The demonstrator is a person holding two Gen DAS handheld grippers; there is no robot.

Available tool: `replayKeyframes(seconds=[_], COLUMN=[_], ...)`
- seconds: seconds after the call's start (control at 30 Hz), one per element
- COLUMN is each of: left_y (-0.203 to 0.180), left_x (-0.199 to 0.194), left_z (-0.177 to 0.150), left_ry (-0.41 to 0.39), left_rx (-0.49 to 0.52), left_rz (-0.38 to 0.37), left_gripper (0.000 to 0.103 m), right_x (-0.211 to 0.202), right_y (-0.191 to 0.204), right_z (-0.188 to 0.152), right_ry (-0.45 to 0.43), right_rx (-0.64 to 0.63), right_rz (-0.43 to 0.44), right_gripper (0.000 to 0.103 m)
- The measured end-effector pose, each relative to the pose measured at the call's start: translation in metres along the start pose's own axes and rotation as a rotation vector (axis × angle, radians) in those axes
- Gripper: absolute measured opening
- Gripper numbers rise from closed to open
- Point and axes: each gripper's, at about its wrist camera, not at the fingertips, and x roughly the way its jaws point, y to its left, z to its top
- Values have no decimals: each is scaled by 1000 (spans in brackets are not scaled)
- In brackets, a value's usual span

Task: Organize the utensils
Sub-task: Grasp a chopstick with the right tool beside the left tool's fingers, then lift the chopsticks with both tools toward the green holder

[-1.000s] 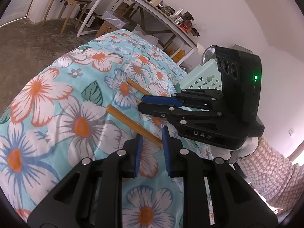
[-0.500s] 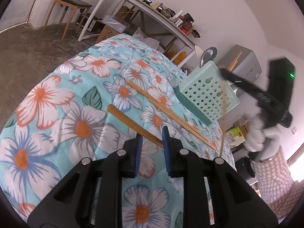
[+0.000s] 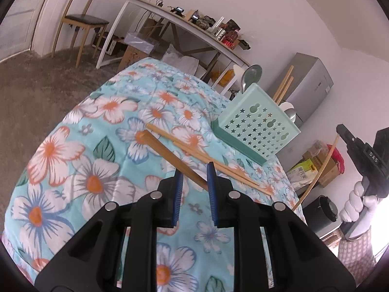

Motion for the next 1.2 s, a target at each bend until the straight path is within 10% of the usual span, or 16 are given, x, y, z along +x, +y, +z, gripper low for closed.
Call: replayKeyframes(seconds=[1.2], left_y=[-85], left_x=[6], left_z=[10], left_ry=[8], left_rx=[208], left_rz=[38], left_gripper=[16], right_x=[-50], right_y=[-21], right_z=[-38], right_ry=[-50], right_rx=[125], right_rz=[-15], right_gripper=[6])
